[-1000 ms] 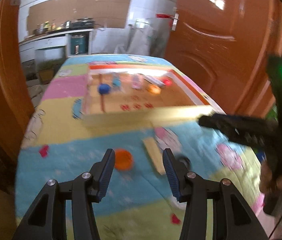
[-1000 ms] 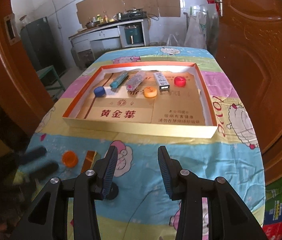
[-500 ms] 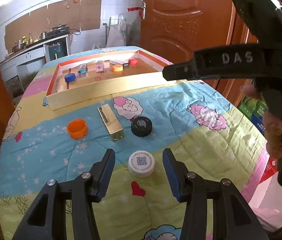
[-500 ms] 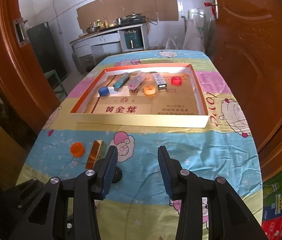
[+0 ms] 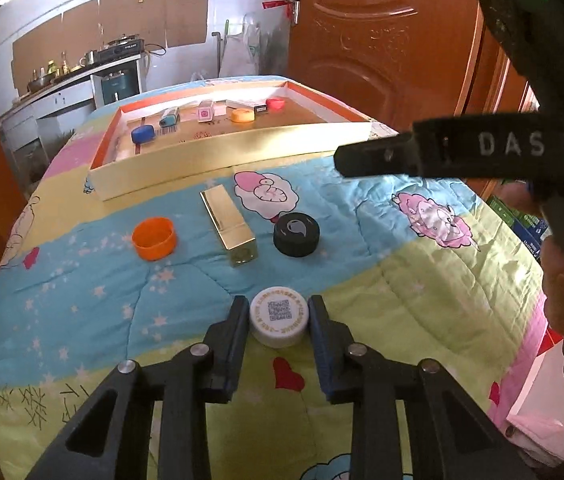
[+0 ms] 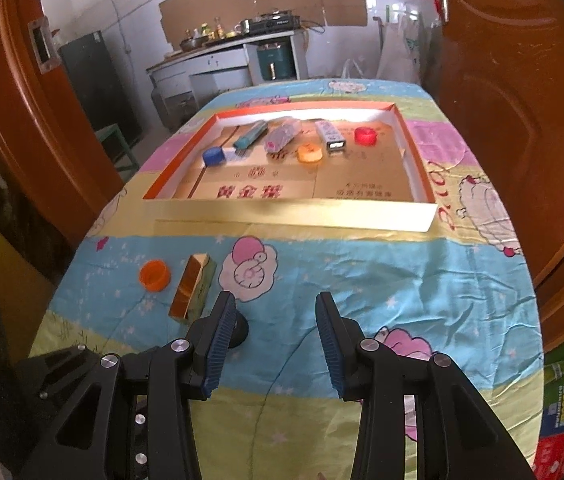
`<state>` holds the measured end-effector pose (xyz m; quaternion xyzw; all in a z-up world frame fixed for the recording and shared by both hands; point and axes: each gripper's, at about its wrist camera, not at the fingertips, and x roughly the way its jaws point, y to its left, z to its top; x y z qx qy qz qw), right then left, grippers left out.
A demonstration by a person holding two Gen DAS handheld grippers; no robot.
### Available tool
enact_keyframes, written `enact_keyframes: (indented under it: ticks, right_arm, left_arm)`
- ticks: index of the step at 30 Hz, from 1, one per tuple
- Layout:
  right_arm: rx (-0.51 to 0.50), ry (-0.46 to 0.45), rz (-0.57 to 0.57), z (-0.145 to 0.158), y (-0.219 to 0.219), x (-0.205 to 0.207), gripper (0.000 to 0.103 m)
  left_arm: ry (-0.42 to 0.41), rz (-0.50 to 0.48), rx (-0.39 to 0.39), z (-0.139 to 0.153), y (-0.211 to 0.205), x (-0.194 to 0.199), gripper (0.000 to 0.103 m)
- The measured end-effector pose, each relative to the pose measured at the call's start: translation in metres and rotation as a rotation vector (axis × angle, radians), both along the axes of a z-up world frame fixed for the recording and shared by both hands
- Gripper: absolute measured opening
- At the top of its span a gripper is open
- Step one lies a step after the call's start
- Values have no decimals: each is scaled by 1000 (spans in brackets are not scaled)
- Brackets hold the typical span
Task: Organize rigid objects
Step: 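Grasp the white QR-code cap with the left tool while the right tool grasps the black cap, then carry the white cap and black cap toward the tray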
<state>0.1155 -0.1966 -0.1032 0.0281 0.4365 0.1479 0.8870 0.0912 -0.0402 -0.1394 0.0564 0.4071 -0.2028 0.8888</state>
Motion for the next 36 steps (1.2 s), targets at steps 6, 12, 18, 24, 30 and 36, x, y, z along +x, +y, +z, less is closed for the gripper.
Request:
enact_keyframes:
  ticks: [6,12,18,24,30,36]
  right_arm:
    - [-18,23,94,-14,19,-3,43]
    - [-115,27,177,-33,50,-1,43]
    - [-165,32,165,-42,55,3,29]
    - [-134,6,111,-28,40,-1,29]
    - [-95,-33,56,-7,28,-7,29]
    - [-76,-73,18,11,19,-7,29]
  left_arm:
    - [-23,70,-5,12,14,-6,30]
    - [-32,144,-37,24,38,-6,31]
    - [-42,164,-54,31,49,-4,31]
    - [-46,159,-73,36,48,1,31]
    - [-67,152,-89,48,43,8,31]
    - [-82,159,-113,65,41,21,31]
